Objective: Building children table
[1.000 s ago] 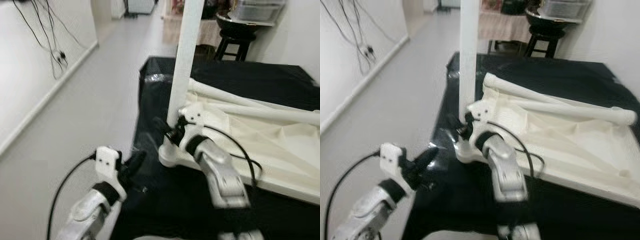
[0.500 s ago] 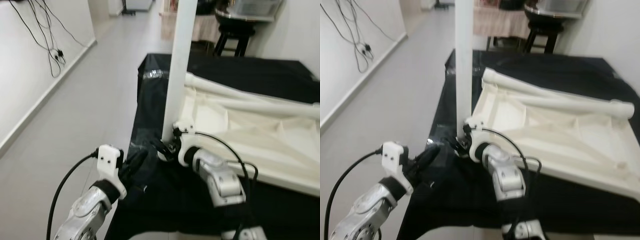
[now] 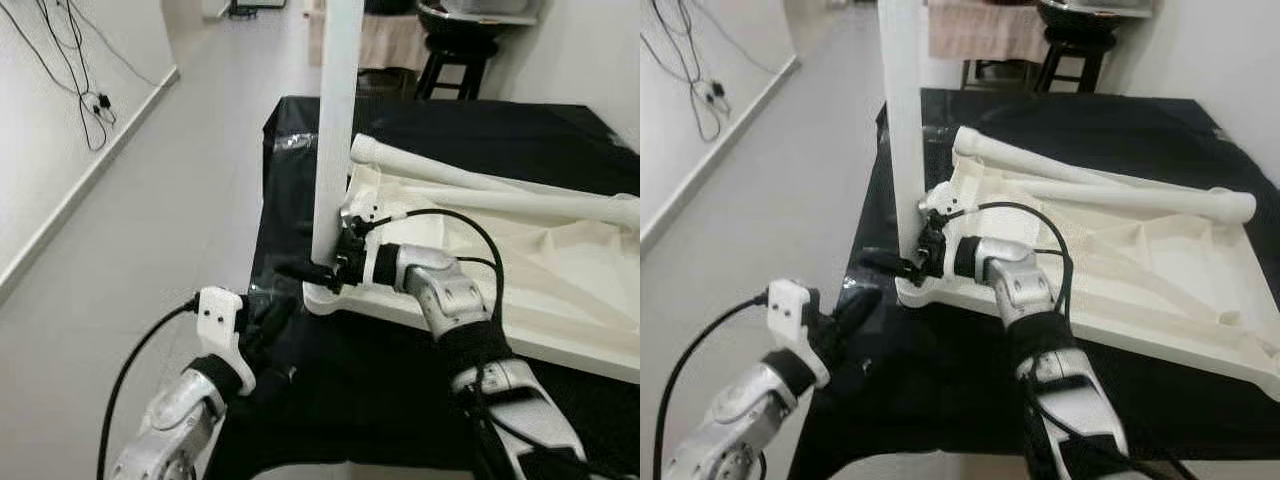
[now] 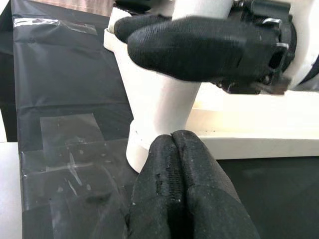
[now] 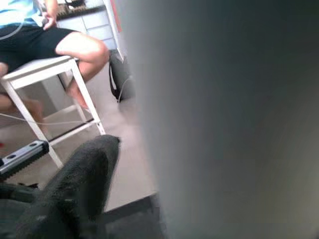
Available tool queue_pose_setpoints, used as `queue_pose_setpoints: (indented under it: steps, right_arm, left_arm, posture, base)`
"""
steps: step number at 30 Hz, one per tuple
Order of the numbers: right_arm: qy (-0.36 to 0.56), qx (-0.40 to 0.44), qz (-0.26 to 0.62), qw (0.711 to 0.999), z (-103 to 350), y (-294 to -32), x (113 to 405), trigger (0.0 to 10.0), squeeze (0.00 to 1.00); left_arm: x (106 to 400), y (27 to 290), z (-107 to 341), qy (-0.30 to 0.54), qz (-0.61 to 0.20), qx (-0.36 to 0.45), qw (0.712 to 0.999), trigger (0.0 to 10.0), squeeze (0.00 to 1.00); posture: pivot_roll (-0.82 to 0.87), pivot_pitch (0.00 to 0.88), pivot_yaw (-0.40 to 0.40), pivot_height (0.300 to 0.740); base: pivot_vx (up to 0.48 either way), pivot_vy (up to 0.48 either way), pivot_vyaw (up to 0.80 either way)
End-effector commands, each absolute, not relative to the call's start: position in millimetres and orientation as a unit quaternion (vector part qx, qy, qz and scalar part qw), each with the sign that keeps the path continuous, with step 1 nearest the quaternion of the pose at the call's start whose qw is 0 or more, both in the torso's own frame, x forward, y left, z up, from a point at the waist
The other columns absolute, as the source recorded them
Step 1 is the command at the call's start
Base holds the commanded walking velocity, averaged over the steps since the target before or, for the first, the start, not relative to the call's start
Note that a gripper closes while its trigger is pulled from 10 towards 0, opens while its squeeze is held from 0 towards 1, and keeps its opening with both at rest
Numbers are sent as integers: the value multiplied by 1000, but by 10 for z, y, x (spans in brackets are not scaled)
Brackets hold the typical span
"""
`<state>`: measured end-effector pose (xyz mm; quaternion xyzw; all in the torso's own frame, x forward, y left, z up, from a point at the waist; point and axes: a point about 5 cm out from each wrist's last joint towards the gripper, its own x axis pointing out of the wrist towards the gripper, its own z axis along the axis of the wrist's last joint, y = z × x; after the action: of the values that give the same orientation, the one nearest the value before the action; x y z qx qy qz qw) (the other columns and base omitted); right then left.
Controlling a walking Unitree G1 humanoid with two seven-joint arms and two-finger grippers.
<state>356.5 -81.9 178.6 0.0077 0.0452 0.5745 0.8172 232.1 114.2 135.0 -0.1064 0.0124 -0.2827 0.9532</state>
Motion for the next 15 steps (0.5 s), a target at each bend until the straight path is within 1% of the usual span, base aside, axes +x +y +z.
queue_pose_setpoints:
  steps: [1,2,5,9,10,12,13,14,15]
  right_arm:
    - [46,5,598,800,1788,-711,3555,4745,0]
    - [45,12,598,800,1827,-705,3601,0,0]
    - [41,22,591,805,1891,-759,3674,0,0]
    - [36,16,578,815,1828,-893,3669,0,0]
    - [36,16,578,815,1828,-893,3669,0,0]
    - [44,-29,549,834,1715,-976,3659,0,0]
    - [44,-29,549,834,1715,-976,3659,0,0]
    - [61,-60,503,860,1620,-1031,3659,0,0]
    - [61,-60,503,860,1620,-1031,3659,0,0]
  left_arm:
    - [2310,1138,1316,18,-281,-108,953,10000,0]
    - [2306,1136,1314,19,-282,-108,953,10000,0]
    - [2290,1122,1311,20,-282,-108,953,10000,0]
    - [2276,1108,1317,18,-282,-110,953,10000,0]
    - [2276,1108,1317,18,-282,-110,953,10000,0]
    - [2270,1105,1322,18,-283,-111,953,10000,0]
    - [2270,1105,1322,18,-283,-111,953,10000,0]
    - [2266,1104,1324,18,-283,-112,952,10000,0]
    - [2266,1104,1324,18,-283,-112,952,10000,0]
  posture:
    - [65,45,-55,740]
    - [68,44,-56,740]
    - [66,47,-60,740]
    - [55,58,-61,740]
    - [55,58,-61,740]
    - [53,62,-61,740]
    - [53,62,-61,740]
    - [50,68,-62,740]
    - [50,68,-62,740]
  base:
    - [0,0,0]
    - [0,0,0]
    - [0,0,0]
    - [0,0,0]
    - [0,0,0]
    - [0,0,0]
    - [0,0,0]
    - [0,0,0]
    - [0,0,0]
